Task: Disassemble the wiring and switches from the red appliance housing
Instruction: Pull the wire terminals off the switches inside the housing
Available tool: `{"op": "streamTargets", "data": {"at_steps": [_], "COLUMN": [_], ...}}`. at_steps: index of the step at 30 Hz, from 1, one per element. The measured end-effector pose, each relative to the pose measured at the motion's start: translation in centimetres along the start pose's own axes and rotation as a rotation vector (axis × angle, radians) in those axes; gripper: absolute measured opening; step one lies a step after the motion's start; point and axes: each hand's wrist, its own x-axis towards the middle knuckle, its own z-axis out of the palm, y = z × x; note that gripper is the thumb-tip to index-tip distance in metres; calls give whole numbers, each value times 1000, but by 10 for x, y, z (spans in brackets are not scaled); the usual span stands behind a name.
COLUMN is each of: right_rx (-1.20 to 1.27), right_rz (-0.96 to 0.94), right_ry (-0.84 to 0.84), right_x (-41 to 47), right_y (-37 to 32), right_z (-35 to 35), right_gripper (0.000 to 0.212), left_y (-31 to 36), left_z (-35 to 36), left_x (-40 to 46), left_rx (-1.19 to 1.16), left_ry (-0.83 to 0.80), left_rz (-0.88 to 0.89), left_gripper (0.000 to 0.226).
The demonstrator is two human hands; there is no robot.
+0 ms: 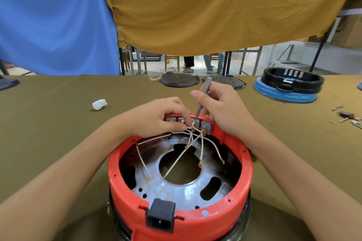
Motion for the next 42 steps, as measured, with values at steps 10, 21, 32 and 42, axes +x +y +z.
{"op": "streamTargets", "data": {"at_steps": [10, 21, 32, 42], "right_rx": [-142, -157, 169, -262], "right_rz": [-166, -159, 168, -245], "right_ry": [-16, -58, 0, -44], "right_x": [-7, -4, 10, -6], "right_y": [-2, -7, 7, -5], "right_z": [1, 3, 3, 5], "right_gripper": [28, 30, 25, 30], "left_y": [0, 0, 2, 2], "left_z": [0, 0, 0, 0], "left_x": [0, 0, 0, 0], "left_rx": [-1, 2, 4, -4], "left_ry": [7, 8, -5, 8], "left_rz": [9, 13, -2, 15], "left_gripper": [12, 13, 11, 12]}}
